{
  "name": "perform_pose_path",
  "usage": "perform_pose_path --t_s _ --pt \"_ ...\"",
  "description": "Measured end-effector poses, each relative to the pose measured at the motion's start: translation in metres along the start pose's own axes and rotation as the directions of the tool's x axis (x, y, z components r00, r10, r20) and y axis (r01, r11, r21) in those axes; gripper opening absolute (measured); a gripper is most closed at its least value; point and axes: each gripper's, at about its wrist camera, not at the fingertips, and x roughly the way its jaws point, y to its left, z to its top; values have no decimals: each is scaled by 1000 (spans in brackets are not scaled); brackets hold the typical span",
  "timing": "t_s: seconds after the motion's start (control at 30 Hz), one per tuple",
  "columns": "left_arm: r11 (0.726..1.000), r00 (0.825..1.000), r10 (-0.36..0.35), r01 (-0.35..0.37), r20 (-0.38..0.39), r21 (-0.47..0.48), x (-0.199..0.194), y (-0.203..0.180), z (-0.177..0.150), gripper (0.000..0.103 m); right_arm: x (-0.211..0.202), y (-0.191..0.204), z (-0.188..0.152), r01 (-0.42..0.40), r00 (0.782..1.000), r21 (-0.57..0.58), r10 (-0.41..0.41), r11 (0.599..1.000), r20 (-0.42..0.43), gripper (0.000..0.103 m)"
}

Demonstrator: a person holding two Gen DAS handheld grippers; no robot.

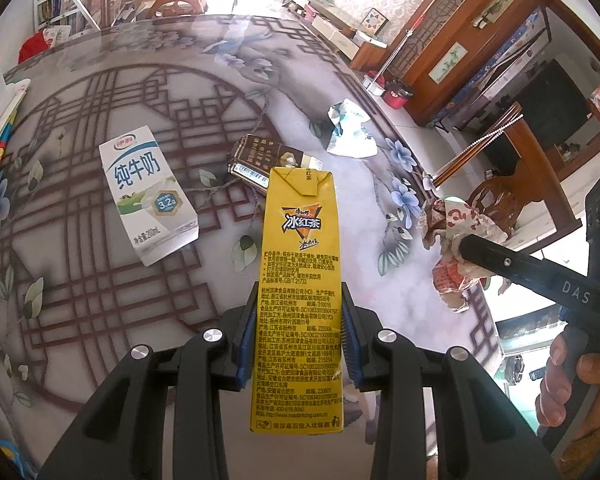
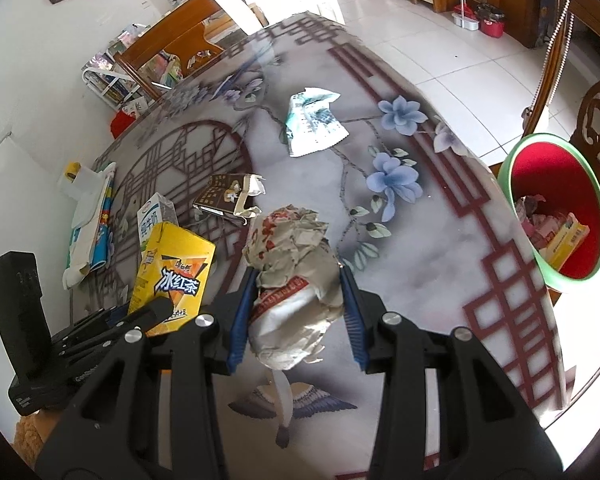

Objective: Collect trash
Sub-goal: 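Lift the juice box and paper wrapper off the table with both tools, then carry the juice box and paper wrapper over the red bin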

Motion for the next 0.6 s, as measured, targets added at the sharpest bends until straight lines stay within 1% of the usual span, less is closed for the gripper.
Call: perform_pose_path --t_s 0.6 --pt "1000 1000 2 -2 -2 8 1 -7 -1 33 0 -11 -2 1 1000 25 -1 1000 -5 40"
